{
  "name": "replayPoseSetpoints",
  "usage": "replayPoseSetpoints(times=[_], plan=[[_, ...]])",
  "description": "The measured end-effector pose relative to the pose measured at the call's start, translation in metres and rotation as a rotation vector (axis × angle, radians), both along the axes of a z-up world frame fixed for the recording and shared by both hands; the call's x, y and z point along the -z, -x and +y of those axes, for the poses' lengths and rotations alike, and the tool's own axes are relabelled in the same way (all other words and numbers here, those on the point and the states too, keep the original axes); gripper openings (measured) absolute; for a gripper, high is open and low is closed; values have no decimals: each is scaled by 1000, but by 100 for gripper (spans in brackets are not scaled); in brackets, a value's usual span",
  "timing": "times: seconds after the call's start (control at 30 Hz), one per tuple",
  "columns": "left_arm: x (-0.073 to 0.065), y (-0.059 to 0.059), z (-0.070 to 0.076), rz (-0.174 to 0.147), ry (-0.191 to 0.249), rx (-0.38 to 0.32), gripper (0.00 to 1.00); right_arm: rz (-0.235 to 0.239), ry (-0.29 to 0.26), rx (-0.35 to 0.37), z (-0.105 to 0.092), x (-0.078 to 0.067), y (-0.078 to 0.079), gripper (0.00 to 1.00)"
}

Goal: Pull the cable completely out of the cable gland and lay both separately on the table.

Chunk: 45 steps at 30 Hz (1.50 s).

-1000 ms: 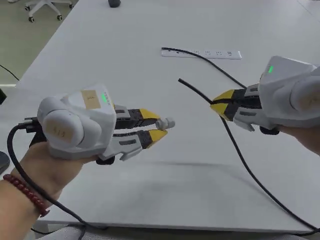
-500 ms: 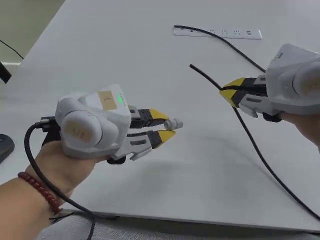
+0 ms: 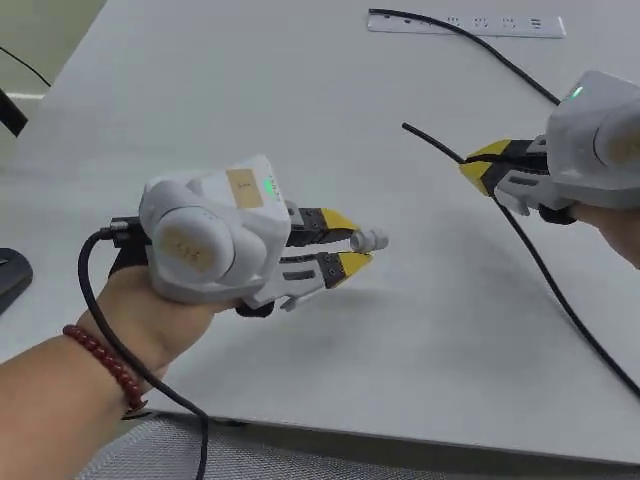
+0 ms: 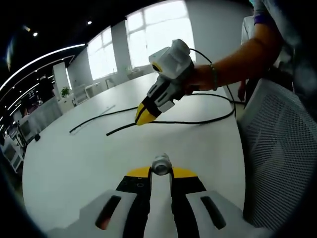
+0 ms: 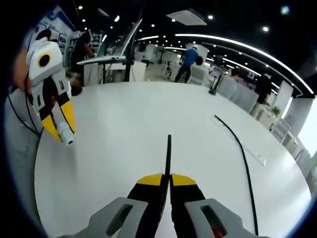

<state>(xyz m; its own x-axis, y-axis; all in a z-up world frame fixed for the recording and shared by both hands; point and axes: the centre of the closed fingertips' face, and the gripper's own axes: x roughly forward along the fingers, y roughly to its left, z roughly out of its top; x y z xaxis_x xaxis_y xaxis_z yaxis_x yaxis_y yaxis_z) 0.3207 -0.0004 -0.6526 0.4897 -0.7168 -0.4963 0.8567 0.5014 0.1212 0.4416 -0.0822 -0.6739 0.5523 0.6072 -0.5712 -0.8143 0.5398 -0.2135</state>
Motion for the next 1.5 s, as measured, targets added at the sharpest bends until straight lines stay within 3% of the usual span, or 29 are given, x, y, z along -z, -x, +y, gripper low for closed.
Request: replayPoseSetpoints(times=[0.17,0.43,0.83,1.5], plan=[[10,-2,1,18,-13,-2,15,26,14,11,-3,19,-7,0],[23,-10,-1,34,-29,3,15,55,25,11,-2,30,-3,0],[35,-17,-2,50,-30,-2,15,71,14,24,-1,36,-3,0],[53,-19,7,119,-10,-56,15,85,-52,75,-1,36,-3,0]])
